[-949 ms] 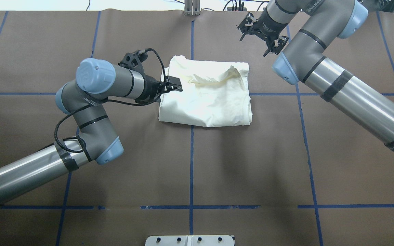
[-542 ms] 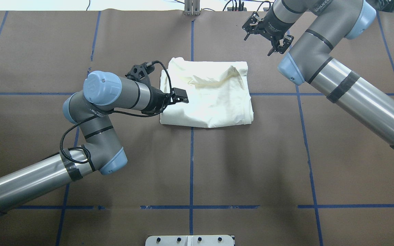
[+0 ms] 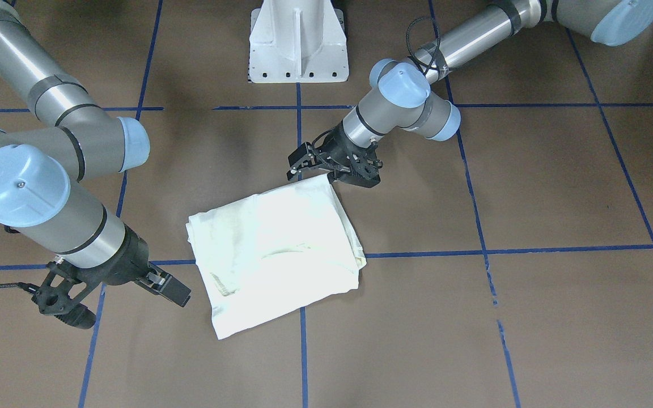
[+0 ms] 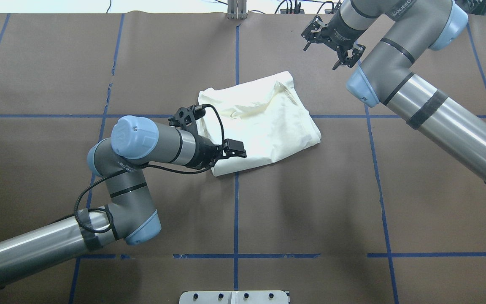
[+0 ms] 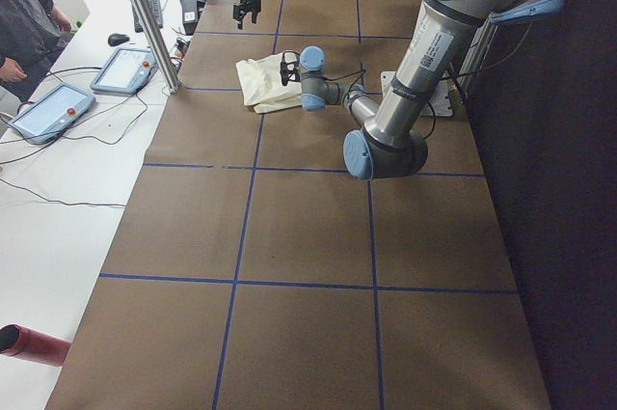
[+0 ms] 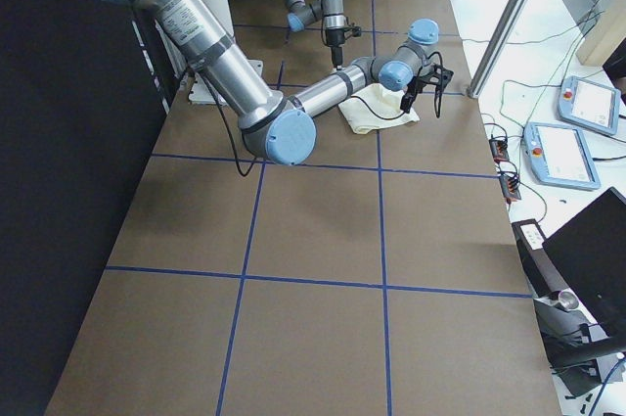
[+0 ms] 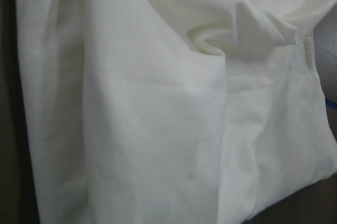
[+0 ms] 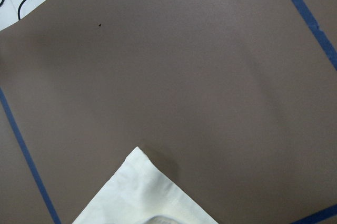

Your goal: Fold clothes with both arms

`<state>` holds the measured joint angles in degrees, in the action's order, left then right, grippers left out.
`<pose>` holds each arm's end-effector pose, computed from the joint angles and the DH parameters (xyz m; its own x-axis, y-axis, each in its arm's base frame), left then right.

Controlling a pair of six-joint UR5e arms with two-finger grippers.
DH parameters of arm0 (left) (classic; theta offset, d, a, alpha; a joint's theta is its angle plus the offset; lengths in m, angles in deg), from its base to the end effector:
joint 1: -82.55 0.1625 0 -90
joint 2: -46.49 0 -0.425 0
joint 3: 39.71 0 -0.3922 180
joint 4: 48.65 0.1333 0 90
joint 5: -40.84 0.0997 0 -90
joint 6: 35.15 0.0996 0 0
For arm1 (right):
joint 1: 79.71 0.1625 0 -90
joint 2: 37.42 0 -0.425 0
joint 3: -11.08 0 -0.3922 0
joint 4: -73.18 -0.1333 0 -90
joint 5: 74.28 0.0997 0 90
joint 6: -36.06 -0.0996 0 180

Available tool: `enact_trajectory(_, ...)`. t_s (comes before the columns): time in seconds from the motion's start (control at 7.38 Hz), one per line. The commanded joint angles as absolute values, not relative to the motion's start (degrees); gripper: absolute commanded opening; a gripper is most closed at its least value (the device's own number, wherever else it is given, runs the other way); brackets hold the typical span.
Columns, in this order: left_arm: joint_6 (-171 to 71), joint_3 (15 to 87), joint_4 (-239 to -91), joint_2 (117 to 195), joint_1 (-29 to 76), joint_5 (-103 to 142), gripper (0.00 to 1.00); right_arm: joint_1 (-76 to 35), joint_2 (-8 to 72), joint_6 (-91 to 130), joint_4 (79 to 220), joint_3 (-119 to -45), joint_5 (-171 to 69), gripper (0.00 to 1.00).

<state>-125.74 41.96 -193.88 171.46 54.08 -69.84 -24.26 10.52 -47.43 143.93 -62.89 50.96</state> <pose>0.5690 -0.4202 0.2494 0.1229 -0.0776 -0.9894 0.1399 0.9883 -0.0601 -0.3714 -0.6732 0.2923 0.4464 0.4850 0.7520 -0.3921 0.8614 -0.3228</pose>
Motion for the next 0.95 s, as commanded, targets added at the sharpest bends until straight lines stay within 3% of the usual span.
enact_trajectory(0.0, -125.33, 51.83, -194.11, 164.22, 53.91, -75.59, 1.00, -24.17, 13.63, -43.52, 143.85, -65.88, 50.53, 1.00)
enact_trajectory(0.54, -103.98, 60.65, -188.34, 150.69, 37.17, -77.90, 1.00, -18.12, 31.44, -19.93, 144.29, -78.11, 50.88, 1.00)
enact_trajectory(0.81, -79.21, 60.75, -178.52, 146.18, 25.30, -77.29, 1.00, -13.64, 39.54, 1.31, 144.55, -77.43, 51.14, 1.00)
